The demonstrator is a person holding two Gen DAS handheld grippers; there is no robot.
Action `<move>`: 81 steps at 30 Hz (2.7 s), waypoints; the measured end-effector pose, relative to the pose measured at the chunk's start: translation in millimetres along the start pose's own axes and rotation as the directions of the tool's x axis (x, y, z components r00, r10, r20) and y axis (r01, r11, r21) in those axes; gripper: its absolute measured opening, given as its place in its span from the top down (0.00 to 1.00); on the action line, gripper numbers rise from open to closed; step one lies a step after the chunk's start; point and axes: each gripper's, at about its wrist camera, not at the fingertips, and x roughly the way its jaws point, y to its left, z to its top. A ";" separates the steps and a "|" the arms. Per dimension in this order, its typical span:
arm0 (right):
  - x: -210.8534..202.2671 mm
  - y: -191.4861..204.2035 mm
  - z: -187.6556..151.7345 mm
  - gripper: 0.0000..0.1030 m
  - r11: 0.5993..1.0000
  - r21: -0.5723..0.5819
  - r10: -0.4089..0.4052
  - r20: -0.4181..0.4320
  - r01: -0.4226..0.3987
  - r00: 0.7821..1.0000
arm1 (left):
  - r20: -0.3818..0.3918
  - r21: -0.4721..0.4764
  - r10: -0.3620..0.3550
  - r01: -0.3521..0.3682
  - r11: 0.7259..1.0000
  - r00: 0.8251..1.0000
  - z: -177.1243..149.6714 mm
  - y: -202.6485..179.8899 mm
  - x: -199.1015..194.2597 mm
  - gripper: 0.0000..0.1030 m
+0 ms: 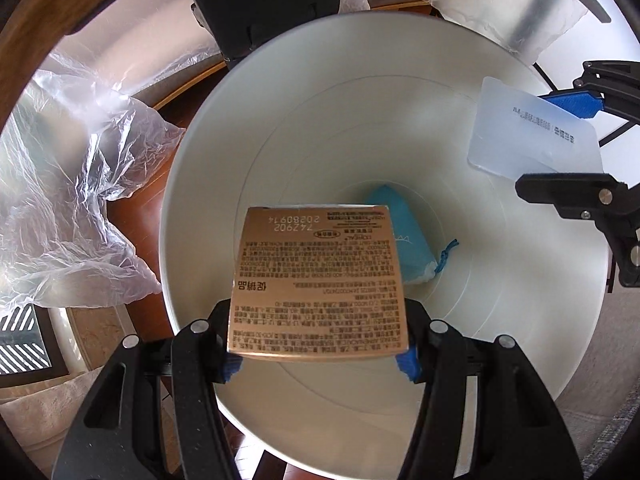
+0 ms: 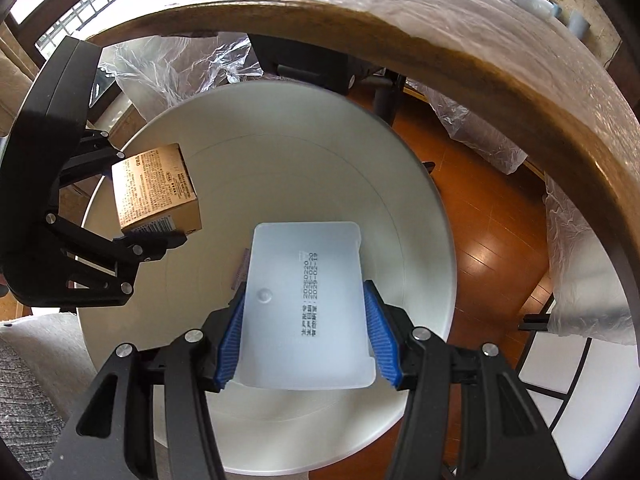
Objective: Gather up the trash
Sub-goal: 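Carry the brown box and white lid with both tools over the bin, then open both tools to drop the box and lid into the bin, then grasp the second lavender strip with left tool while right tool grasps the Tempo tissue pack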
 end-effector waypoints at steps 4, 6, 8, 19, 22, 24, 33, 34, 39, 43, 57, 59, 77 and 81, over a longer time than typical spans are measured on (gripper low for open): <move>1.1 -2.4 -0.3 0.48 1.000 0.001 -0.003 -0.004 0.003 1.000 | -0.005 0.006 -0.001 0.001 1.000 1.000 0.7 0.2 3.5 0.42; 3.3 -2.5 -1.2 0.48 1.000 0.003 -0.006 -0.006 0.006 1.000 | -0.005 0.007 -0.003 0.003 1.000 1.000 0.9 0.3 4.0 0.42; 3.4 -3.4 -1.5 0.48 1.000 0.006 -0.009 -0.009 0.009 1.000 | -0.006 0.007 -0.006 0.006 1.000 1.000 1.1 2.0 4.8 0.42; 8.0 -2.7 -2.1 0.48 1.000 0.008 -0.026 -0.024 0.026 0.999 | -0.010 0.026 -0.005 0.005 1.000 1.000 3.3 -2.0 8.3 0.42; 8.4 -1.5 -3.0 0.48 1.000 0.000 -0.029 -0.030 0.029 0.999 | -0.008 0.030 -0.006 0.006 1.000 1.000 2.2 -2.8 7.3 0.42; 8.1 -1.4 -4.3 0.48 1.000 -0.003 -0.029 -0.032 0.029 0.999 | -0.009 0.030 -0.007 0.007 1.000 1.000 2.1 -3.3 7.8 0.42; 8.1 1.2 -5.0 0.39 1.000 -0.002 -0.020 -0.030 0.020 0.999 | 0.022 0.052 -0.004 0.003 0.999 1.000 0.7 -6.8 3.9 0.31; 6.9 0.5 -5.0 0.30 1.000 -0.002 -0.018 -0.022 0.018 1.000 | 0.040 0.062 0.016 -0.018 0.998 0.999 0.1 -8.4 1.8 0.21; -13.9 2.5 -4.8 0.18 0.999 -0.003 -0.034 0.046 0.034 0.998 | 0.122 0.011 -0.003 0.002 1.000 0.992 -3.2 -2.3 -20.2 0.13; -51.2 -0.1 -4.4 0.17 1.000 0.009 -0.029 0.137 0.028 0.990 | 0.215 -0.035 -0.001 0.009 0.999 0.977 -7.4 8.7 -59.9 0.13; -157.8 -70.2 80.3 0.04 0.969 0.188 -0.237 0.504 0.162 0.831 | 0.601 -0.153 0.125 -0.040 0.987 0.789 74.7 80.3 -203.5 0.01; -142.4 -91.6 100.2 0.04 0.964 0.207 -0.250 0.474 0.170 0.844 | 0.560 -0.170 0.152 -0.066 0.983 0.815 103.6 90.7 -191.2 0.01; -73.0 -136.1 178.6 0.04 0.960 0.241 -0.225 0.350 0.145 0.909 | 0.367 -0.086 0.158 -0.136 0.987 0.917 243.2 125.0 -99.5 0.05; -66.8 -129.1 182.8 0.05 0.962 0.194 -0.249 0.342 0.191 0.906 | 0.331 -0.055 0.156 -0.146 0.988 0.931 254.5 120.7 -87.5 0.22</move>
